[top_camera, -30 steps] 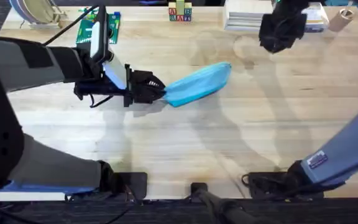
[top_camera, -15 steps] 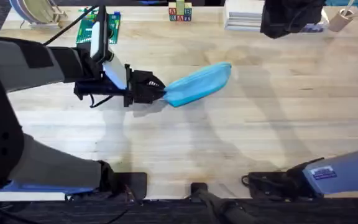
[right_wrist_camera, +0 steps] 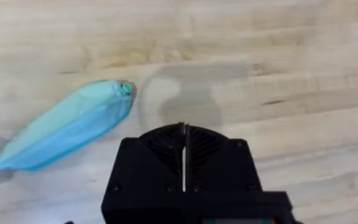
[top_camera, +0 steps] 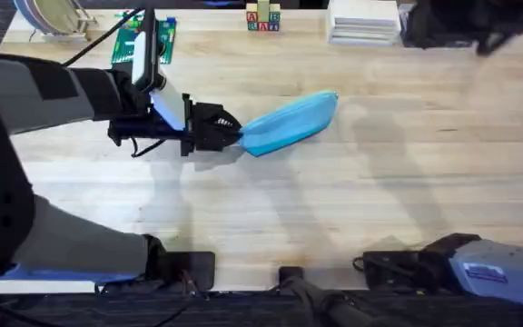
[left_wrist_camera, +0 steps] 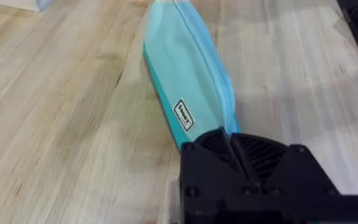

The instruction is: Unzip the bag, pick up the pens from the table one at a time and place them inside, then zip the bag closed.

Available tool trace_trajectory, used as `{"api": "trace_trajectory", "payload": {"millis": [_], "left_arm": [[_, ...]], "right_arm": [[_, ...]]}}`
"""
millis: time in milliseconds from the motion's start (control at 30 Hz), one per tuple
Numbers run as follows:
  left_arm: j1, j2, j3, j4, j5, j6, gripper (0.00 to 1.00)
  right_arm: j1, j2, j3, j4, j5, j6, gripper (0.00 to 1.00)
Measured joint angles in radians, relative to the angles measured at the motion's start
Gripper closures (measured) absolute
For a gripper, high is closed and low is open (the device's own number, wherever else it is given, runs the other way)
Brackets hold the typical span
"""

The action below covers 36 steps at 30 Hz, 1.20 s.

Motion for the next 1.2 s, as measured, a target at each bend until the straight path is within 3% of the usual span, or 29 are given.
{"api": "trace_trajectory", "payload": {"millis": [267, 400, 467, 633, 667, 1000, 1033, 1067, 1133, 1200], "left_arm": [[0.0, 0.0, 0.0, 0.0, 0.0, 0.0, 0.959], [0.0, 0.0, 0.0, 0.0, 0.0, 0.0, 0.959], [0.0, 0.0, 0.0, 0.0, 0.0, 0.0, 0.959], [0.0, 0.0, 0.0, 0.0, 0.0, 0.0, 0.959], [0.0, 0.0, 0.0, 0.0, 0.0, 0.0, 0.959], [0.0, 0.0, 0.0, 0.0, 0.0, 0.001, 0.94], [0.0, 0.0, 0.0, -0.001, -0.001, 0.0, 0.525], [0.001, 0.0, 0.0, 0.0, -0.002, 0.0, 0.365], [0.002, 0.0, 0.0, -0.001, -0.002, 0.001, 0.12], [0.002, 0.0, 0.0, 0.0, -0.004, -0.003, 0.008]], "right_arm": [[0.0, -0.207, -0.306, 0.059, -0.07, -0.002, 0.969], [0.0, -0.312, -0.374, 0.092, -0.163, -0.037, 0.964], [0.0, -0.364, -0.376, 0.102, -0.22, -0.066, 0.797], [0.0, -0.453, -0.376, 0.105, -0.33, -0.113, 0.095], [0.0, -0.462, -0.376, 0.104, -0.345, -0.12, 0.029], [0.0, -0.461, -0.376, 0.088, -0.404, -0.135, 0.005], [0.0, -0.446, -0.376, 0.083, -0.405, -0.135, 0.006], [0.0, -0.44, -0.376, 0.081, -0.405, -0.135, 0.006], [0.0, -0.429, -0.376, 0.08, -0.405, -0.135, 0.006], [0.0, -0.411, -0.376, 0.078, -0.405, -0.135, 0.006]]}}
